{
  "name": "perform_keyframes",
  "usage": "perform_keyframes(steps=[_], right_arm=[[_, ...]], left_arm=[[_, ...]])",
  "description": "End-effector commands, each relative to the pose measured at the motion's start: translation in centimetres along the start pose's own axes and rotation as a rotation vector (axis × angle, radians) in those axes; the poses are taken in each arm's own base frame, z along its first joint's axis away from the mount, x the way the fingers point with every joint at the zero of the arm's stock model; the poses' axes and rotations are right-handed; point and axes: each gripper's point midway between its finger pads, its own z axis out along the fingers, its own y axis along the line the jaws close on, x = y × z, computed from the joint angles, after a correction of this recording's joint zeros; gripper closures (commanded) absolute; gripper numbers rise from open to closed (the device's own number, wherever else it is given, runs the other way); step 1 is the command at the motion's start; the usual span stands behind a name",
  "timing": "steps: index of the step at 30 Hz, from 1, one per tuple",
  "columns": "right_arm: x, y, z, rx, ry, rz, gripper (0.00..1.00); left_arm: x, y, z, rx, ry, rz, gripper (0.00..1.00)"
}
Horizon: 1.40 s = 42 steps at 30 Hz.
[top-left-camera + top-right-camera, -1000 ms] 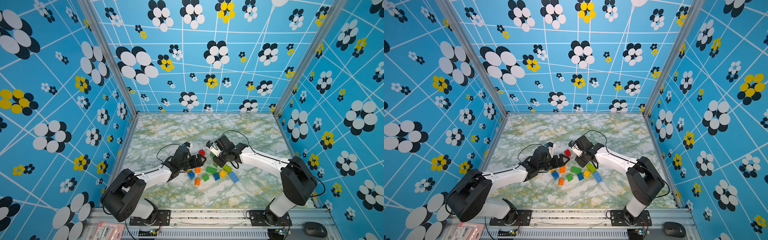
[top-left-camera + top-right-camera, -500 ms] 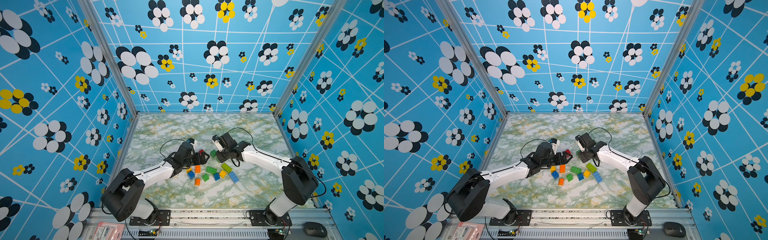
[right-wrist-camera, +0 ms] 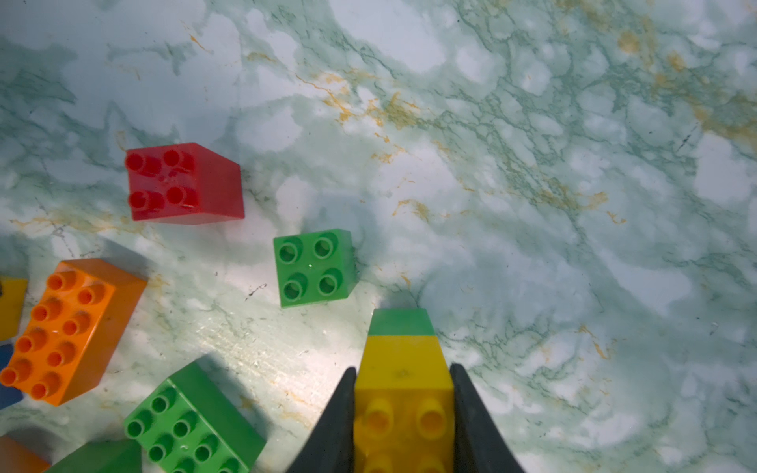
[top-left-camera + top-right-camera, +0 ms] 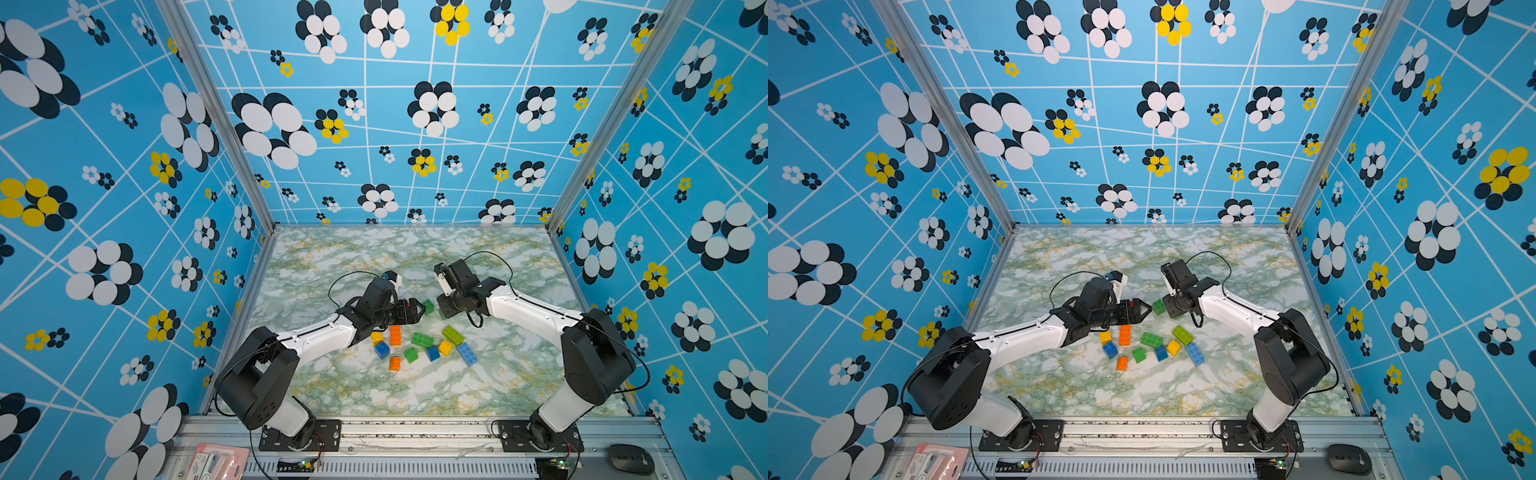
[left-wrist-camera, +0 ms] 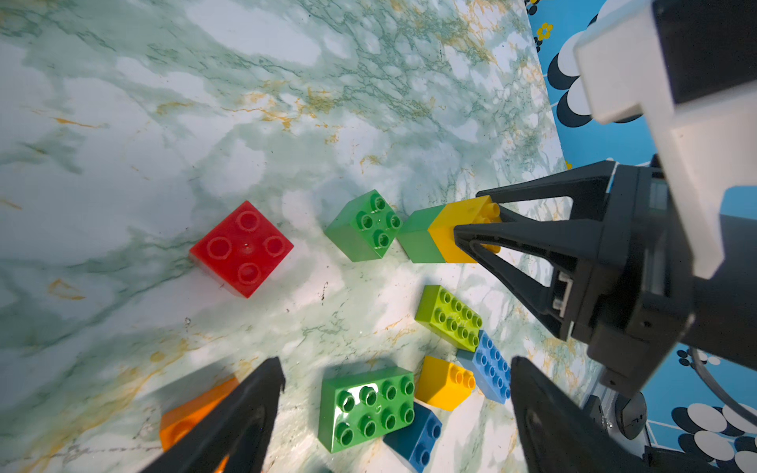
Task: Assemble a fork with lego
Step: Place the lego brick at the center of the board, then pick up the lego brick from the center of the board.
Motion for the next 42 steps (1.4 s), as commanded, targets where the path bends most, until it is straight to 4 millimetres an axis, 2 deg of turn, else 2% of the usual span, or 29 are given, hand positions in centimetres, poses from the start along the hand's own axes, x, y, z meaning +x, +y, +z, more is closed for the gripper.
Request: perform_keyframes(steps=[1,5,8,10,13,15,16,19,22,26,28,31,34,37,42], right_arm=[[-0.2,0.5,-0.1,-0.039,0.003,-0.037,1.00],[0.2,1.2,0.3,-0.075,0.032,-0.072,0.98],[0.4,1.1,0.4,-0.067,0.038,-0.079,0.91],[0.6,1.1,0.5,-0.066,0.045,-0.083,0.77],[0.5,1.0,0.3,-0.066,0.036,-0.079,0.48],[0.1,1.0,-0.2,-0.068,0.018,-0.074,0.33],[-0.3,1.0,-0.5,-0.068,0.004,-0.069,0.29],[-1.2,0.9,-1.9,-0.072,-0.040,-0.069,0.28],[-0.8,0.5,-3.9,-0.066,-0.078,-0.043,0.29],[2.6,0.6,-5.6,-0.069,-0.091,0.058,0.33],[5.2,0.4,-5.9,-0.055,-0.067,0.127,0.35],[8.3,0.6,-6.2,-0.040,-0.040,0.217,0.38],[10.3,0.8,-6.2,-0.034,-0.006,0.248,0.41],[11.5,1.0,-5.4,-0.027,0.040,0.243,0.43],[12.3,1.2,-3.7,-0.014,0.098,0.216,0.45]], left_arm=[[-0.2,-0.6,0.5,0.003,0.009,0.026,0.11],[0.1,-0.6,0.8,0.003,0.018,0.024,0.10],[0.3,-0.5,0.9,0.002,0.024,0.021,0.10],[0.2,-0.5,0.9,0.001,0.024,0.020,0.10],[0.3,-0.5,0.9,0.000,0.025,0.020,0.10],[0.3,-0.5,0.8,-0.001,0.024,0.021,0.10],[0.3,-0.5,0.7,-0.003,0.024,0.023,0.10],[0.2,-0.6,0.3,-0.006,0.018,0.026,0.09],[0.4,-1.2,-0.5,-0.012,0.014,0.046,0.09],[2.3,-2.6,-1.3,-0.030,0.031,0.114,0.10],[3.7,-3.3,-1.4,-0.021,0.046,0.125,0.10],[5.7,-4.1,-1.3,-0.008,0.066,0.139,0.11],[7.2,-4.6,-0.9,0.005,0.081,0.142,0.11],[8.0,-4.7,-0.3,0.023,0.090,0.120,0.12],[8.3,-4.6,0.2,0.030,0.091,0.102,0.12]])
